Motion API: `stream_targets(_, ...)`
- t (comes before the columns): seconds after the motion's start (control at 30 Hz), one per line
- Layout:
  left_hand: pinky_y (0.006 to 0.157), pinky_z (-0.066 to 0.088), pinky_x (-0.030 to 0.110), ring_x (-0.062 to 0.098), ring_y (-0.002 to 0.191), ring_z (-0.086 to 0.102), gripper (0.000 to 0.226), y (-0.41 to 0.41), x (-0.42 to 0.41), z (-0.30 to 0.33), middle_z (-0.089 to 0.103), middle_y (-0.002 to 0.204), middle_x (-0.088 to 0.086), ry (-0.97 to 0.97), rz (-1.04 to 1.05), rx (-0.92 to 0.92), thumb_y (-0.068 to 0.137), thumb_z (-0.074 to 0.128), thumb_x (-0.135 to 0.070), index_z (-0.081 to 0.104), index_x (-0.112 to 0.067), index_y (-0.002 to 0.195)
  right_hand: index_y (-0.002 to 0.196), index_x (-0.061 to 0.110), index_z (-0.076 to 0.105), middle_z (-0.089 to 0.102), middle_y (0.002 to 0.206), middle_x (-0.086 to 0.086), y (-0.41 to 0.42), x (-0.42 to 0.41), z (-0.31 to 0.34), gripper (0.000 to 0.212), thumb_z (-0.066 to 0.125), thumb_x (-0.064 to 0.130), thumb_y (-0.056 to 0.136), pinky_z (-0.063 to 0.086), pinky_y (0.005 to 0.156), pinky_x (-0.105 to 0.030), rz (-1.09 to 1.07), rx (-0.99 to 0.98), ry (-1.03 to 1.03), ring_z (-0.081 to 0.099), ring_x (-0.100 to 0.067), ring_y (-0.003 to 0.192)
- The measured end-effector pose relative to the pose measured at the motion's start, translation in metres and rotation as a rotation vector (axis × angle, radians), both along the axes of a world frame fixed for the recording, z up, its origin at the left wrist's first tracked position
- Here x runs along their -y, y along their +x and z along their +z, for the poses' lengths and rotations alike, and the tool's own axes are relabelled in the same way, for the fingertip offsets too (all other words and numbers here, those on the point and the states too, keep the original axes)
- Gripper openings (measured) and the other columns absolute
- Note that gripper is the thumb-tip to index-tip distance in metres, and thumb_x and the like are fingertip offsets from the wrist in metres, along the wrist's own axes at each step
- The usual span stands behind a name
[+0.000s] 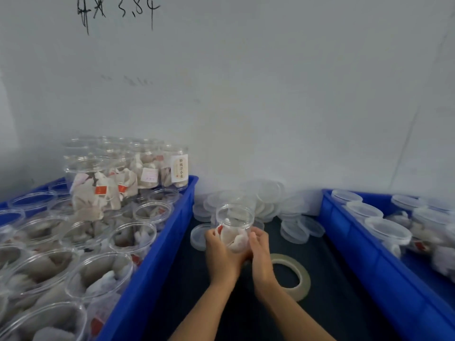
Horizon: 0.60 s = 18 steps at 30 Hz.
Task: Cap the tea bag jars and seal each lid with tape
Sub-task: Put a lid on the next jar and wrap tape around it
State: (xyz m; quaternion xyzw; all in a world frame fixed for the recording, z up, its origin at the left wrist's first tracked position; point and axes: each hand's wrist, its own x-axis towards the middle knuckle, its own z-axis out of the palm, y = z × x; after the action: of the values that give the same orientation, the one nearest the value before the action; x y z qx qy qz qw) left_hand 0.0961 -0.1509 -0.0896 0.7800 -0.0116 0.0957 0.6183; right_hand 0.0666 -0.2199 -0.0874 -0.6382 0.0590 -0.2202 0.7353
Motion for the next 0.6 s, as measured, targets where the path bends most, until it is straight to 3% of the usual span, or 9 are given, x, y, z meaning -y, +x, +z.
stream_targets(0.3,0.06,0.045,0.017,0.002,0.084,0.06,0.085,-0.011,-0.011,-0.032,0.058,0.099,-0.011,-0.018,-0.082,-0.002,0.048,0.09,-0.043,0.037,-0.027,0.112,0.109,0.007,0.051,0.064,0.094,-0.008,-0.007,0.006,-0.032,0.014,0.045,0.015,0.1,0.052,0.066,-0.018,0.024,-0.004,0.036,0.066,-0.008,0.075)
stream_targets(0.4,0.069,0.047,0.02,0.004,0.09,0.059,0.083,-0.007,-0.02,-0.036,0.057,0.103,-0.013,-0.048,-0.107,0.015,0.051,0.092,-0.035,0.036,-0.033,0.113,0.101,0.003,0.054,0.064,0.09,-0.011,0.001,0.012,-0.031,0.018,0.04,0.014,0.102,0.051,0.067,-0.024,0.032,-0.037,0.009,0.063,-0.015,0.077)
stream_targets(0.53,0.078,0.049,0.022,0.002,0.096,0.06,0.071,-0.002,-0.029,-0.044,0.061,0.106,-0.011,-0.212,-0.082,0.08,0.058,0.092,-0.017,0.045,-0.034,0.109,0.085,0.001,0.062,0.066,0.078,-0.011,0.027,0.027,-0.018,0.022,0.044,0.004,0.098,0.051,0.056,-0.022,0.087,-0.146,-0.067,0.063,-0.016,0.068)
stream_targets(0.6,0.086,0.052,0.03,0.007,0.1,0.062,0.077,0.0,-0.028,-0.045,0.062,0.109,-0.008,-0.276,-0.07,0.094,0.057,0.091,-0.011,0.048,-0.032,0.117,0.088,0.001,0.063,0.067,0.081,-0.011,0.048,0.03,-0.011,0.016,0.049,0.001,0.096,0.052,0.059,-0.026,0.108,-0.209,-0.164,0.064,-0.018,0.07)
